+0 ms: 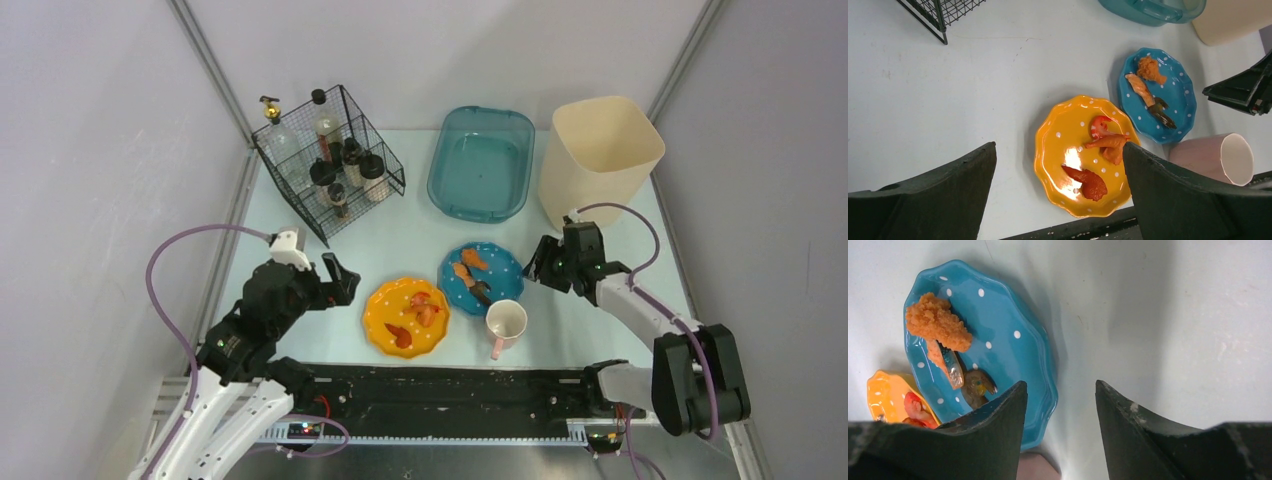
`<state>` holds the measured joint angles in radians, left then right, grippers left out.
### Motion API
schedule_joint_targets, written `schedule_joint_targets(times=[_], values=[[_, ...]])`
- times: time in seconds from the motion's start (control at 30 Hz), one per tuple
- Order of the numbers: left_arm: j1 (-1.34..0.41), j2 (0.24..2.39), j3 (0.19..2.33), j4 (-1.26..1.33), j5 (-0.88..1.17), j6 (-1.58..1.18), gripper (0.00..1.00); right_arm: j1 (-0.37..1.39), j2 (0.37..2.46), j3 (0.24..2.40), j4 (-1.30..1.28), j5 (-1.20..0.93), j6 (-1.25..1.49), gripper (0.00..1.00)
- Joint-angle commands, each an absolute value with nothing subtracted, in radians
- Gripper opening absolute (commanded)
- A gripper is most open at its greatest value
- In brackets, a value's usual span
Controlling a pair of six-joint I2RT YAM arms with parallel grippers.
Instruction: Clear the kitchen counter
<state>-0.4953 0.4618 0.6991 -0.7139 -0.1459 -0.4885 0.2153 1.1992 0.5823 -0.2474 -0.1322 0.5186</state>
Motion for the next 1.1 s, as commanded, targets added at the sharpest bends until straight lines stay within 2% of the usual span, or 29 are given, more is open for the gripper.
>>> schedule_joint_targets(times=[0.0,0.37,0.53,0.63,1.07], values=[[-0.500,0.461,0.696,-0.688,-0.147,-0.501,1.00,0.212,1.251,0.569,-0.101,-0.199,0.503,0.56],[-0.500,0.481,0.694,-0.688,-0.155,-0.502,1.00,0.212,1.409,0.567,0.026,-0.217,0.526,0.49],[-0.500,0.479,0.695,-0.687,-0.155,-0.500,1.00,0.218,1.466,0.567,0.060,-0.249,0.542,0.42],[-0.500,0.482,0.696,-0.688,-0.152,-0.499,1.00,0.227,1.482,0.561,0.070,-0.251,0.547,0.37],[-0.501,0.471,0.694,-0.688,-0.140,-0.500,1.00,0.283,1.460,0.499,0.065,-0.203,0.563,0.22]])
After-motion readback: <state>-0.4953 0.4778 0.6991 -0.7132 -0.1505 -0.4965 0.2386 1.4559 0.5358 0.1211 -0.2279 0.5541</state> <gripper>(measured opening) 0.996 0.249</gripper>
